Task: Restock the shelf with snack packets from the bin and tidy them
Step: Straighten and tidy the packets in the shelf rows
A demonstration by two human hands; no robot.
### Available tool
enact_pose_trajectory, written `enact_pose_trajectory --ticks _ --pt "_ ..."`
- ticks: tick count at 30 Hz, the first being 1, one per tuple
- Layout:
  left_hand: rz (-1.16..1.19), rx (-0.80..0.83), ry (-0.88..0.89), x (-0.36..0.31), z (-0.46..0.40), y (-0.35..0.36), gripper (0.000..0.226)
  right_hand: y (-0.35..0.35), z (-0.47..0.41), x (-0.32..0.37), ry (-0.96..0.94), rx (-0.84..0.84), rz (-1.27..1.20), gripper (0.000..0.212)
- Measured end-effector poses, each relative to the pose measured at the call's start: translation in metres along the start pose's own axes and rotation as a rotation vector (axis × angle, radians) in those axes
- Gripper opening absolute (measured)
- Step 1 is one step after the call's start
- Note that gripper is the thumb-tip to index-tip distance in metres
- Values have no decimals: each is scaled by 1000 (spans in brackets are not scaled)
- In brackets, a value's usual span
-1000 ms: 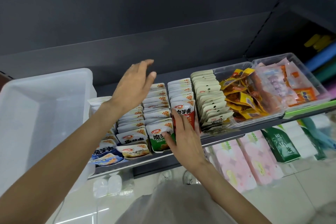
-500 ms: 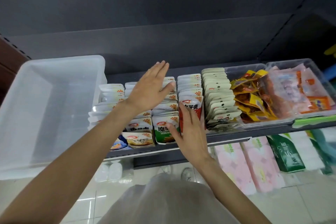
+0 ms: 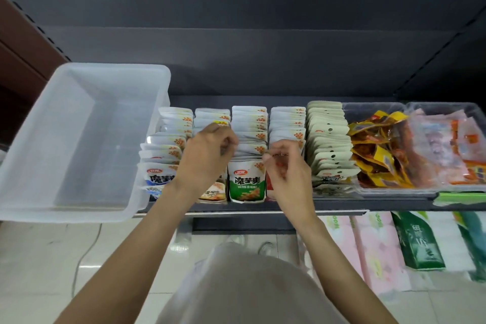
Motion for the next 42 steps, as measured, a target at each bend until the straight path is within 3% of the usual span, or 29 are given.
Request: enact_pose_trajectory --ticks 8,10,15,20,23,28,31,35,42 --pt "-176 284 69 3 -19 -6 16 4 5 -14 -161 27 223 21" --pt "-201 257 115 2 -20 -5 14 6 8 -14 -154 20 200 27" --pt "-41 133 -22 3 -17 -4 10 12 6 -16 -2 10 129 36" --pt "139 -119 -169 -14 7 0 31 23 -1 -19 68 -48 206 38" --pt "98 -97 -243 -22 26 10 44 26 0 -20 23 -75 242 37" --pt "-18 -64 -255 -16 21 12 39 23 -6 -9 15 -84 184 36" --pt "30 -37 -304 -17 17 12 46 21 -27 -8 40 -106 283 26" --pt "6 5 -315 -17 17 14 55 19 -44 -13 -58 -174 447 30" --pt "-36 29 -319 -14 13 13 61 4 -30 -10 -100 -247 289 26"
Point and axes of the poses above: each hand's wrist, its own z-axis away from the middle knuckle, its own y-axis out of the palm, x = y × z, the point moved 1 cm from there along -z, towards the middle knuckle, and after that the axes turned 10 degrees about z, right-handed, at the moved point
